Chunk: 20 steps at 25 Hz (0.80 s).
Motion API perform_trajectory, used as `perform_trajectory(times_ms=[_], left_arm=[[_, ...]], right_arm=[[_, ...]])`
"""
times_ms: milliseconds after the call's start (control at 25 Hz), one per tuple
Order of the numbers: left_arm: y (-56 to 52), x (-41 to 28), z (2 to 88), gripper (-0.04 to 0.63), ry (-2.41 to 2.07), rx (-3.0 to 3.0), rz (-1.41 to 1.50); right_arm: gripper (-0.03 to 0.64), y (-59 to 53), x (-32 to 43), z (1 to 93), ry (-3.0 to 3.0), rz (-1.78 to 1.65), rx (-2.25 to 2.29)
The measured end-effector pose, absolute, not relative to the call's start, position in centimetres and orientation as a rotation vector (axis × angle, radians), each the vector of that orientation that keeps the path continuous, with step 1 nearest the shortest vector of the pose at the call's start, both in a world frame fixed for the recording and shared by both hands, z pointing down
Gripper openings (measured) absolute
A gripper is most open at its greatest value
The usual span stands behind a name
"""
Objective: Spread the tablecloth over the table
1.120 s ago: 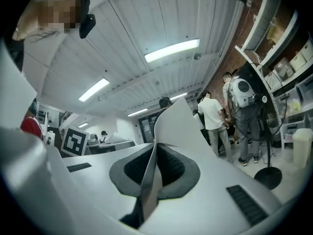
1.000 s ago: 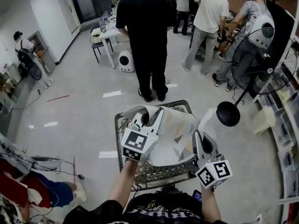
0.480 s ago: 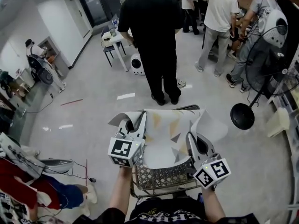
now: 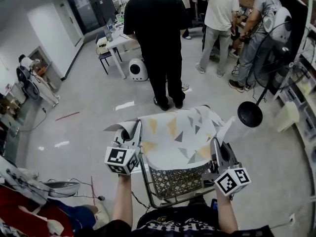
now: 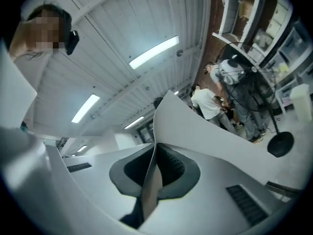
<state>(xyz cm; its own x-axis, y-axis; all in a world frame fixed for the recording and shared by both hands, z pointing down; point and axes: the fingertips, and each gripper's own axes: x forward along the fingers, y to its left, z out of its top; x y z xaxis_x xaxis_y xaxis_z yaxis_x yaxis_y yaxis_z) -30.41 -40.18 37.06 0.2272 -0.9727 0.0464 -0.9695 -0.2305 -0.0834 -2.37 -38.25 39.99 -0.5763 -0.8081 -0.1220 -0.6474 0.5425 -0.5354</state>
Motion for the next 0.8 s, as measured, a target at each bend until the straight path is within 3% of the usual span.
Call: perform_trajectory(times_ms=[360, 800], left_arm=[[-33.7, -36.8, 47.5, 0.032, 1.842, -2.726, -0.315], [-29.4, -38.9, 58.4, 0.032, 1.846, -2.949, -0.574]], right_arm=[[0.018, -26.8, -4.8, 48.9, 2.262, -0.830, -1.663], [0.018, -23.1, -6.5, 55.8, 2.171, -1.077, -1.892]])
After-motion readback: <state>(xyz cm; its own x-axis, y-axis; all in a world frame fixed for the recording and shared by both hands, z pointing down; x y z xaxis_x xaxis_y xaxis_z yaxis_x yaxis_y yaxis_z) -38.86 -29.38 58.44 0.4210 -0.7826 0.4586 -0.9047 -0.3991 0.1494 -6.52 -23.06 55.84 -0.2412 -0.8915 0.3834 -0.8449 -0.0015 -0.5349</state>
